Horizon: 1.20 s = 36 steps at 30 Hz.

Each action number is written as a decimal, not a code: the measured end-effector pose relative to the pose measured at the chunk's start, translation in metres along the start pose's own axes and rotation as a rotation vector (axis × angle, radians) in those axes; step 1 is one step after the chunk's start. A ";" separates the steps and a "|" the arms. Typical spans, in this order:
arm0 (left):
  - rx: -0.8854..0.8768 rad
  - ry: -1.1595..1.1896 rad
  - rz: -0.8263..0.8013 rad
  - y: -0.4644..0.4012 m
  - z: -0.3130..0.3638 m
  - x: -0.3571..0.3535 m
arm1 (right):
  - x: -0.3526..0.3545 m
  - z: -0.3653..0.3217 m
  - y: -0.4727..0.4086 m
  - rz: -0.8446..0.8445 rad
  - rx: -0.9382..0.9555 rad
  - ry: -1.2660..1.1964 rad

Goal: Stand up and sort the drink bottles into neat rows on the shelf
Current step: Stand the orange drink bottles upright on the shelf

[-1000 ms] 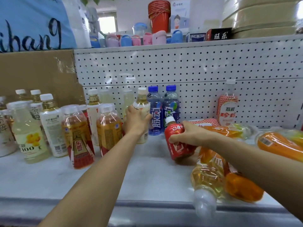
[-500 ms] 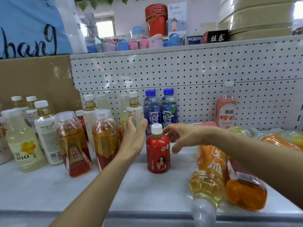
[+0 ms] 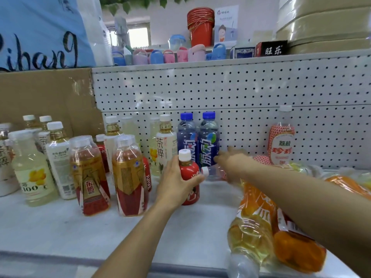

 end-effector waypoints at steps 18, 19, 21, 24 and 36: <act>0.045 -0.079 0.061 -0.011 -0.001 -0.009 | 0.035 0.094 0.037 0.291 -0.231 -1.172; 0.051 -0.087 0.056 -0.012 -0.001 -0.009 | 0.034 0.093 0.036 0.253 -0.249 -1.218; 0.062 -0.129 0.046 -0.009 0.001 -0.010 | 0.038 0.087 0.034 0.192 -0.258 -1.247; -0.002 -0.252 0.106 0.006 0.013 -0.007 | 0.042 0.080 0.035 0.142 -0.274 -1.258; -0.201 0.043 -0.442 0.077 0.080 -0.050 | 0.007 0.056 0.142 -0.009 -0.213 -1.008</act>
Point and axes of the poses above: each hand's wrist, its own y-axis away from the middle knuckle, its own x-axis out of the back of the hand, z = x × y, the point moved 4 cm from there along -y, towards the middle knuckle, and after that the axes turned 2 degrees about -x, right-handed, at the moved point
